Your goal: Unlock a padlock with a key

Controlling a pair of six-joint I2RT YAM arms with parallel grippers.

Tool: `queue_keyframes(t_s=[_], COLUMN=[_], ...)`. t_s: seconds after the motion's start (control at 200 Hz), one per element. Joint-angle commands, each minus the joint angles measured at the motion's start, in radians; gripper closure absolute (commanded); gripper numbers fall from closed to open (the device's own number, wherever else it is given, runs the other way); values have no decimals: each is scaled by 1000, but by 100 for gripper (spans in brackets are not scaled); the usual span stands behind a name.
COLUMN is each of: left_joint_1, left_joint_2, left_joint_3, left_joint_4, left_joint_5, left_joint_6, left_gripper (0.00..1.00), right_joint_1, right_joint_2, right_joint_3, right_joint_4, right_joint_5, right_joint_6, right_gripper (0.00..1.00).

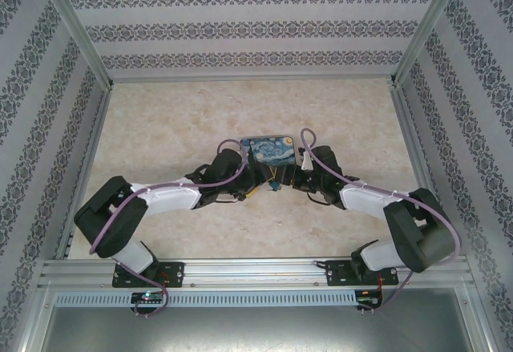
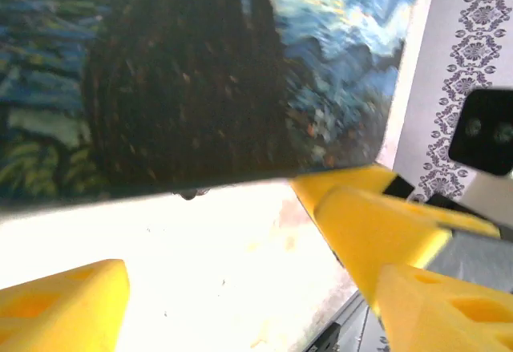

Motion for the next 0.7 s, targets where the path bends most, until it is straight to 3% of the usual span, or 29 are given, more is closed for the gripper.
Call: queue_keyframes(t_s=[0.0, 0.135, 0.395, 0.699], left_joint_1=[5, 26, 84, 145], left_joint_2=[-48, -77, -104, -78], left_joint_3=[43, 94, 226, 275], left_joint_4=[-142, -242, -467, -530], left_joint_5=[-59, -86, -139, -120], left_joint_6=[79, 143, 310, 354], left_gripper=[10, 0, 0, 0], right_joint_1=[-22, -32, -33, -33], right_joint_2=[43, 53, 13, 100], right_joint_3=[73, 89, 13, 26], right_joint_4=[37, 30, 11, 11], right_joint_5=[-16, -59, -65, -37], right_joint_6=[-14, -32, -100, -160], right_gripper=[41, 42, 45, 47])
